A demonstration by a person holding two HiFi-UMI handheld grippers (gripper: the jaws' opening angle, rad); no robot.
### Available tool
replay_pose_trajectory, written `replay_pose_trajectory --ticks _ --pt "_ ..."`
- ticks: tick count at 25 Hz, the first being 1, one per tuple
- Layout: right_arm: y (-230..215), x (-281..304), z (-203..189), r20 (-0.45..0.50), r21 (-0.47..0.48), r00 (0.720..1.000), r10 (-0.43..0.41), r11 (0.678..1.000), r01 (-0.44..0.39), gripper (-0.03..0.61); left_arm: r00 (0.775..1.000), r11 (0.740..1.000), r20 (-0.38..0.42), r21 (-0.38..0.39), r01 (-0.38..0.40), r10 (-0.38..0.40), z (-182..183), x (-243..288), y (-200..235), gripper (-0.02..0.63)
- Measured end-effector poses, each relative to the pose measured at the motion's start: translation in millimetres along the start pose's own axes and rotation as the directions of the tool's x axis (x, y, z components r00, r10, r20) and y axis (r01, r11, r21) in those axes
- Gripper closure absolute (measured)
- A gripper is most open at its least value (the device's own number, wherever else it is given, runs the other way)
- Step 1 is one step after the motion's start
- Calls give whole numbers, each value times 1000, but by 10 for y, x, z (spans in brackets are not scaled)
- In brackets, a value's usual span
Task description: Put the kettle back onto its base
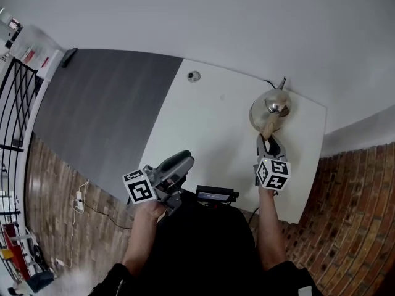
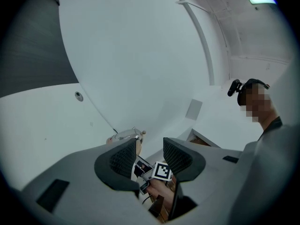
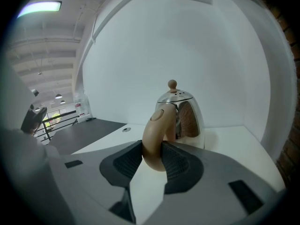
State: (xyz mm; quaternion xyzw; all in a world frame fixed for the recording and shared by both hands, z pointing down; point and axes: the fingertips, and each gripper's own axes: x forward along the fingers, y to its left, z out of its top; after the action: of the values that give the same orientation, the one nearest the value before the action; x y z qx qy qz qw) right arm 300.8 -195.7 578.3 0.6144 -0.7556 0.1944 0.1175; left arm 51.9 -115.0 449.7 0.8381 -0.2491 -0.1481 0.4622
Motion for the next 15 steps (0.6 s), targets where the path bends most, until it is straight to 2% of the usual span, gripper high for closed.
replay_pose_trajectory --ticks 8,11,15 --pt "-32 -9 19 21 -14 1000 3 1000 -2 443 995 995 -4 -2 -102 102 -135 -317 44 426" --pt "-33 -82 -6 2 -17 1000 -30 999 30 443 996 996 -2 11 -87 87 -72 -387 1 426" --pt "-17 -334 -26 1 -13 996 -87 996 87 443 1000 999 -28 34 -3 4 16 -396 -108 428"
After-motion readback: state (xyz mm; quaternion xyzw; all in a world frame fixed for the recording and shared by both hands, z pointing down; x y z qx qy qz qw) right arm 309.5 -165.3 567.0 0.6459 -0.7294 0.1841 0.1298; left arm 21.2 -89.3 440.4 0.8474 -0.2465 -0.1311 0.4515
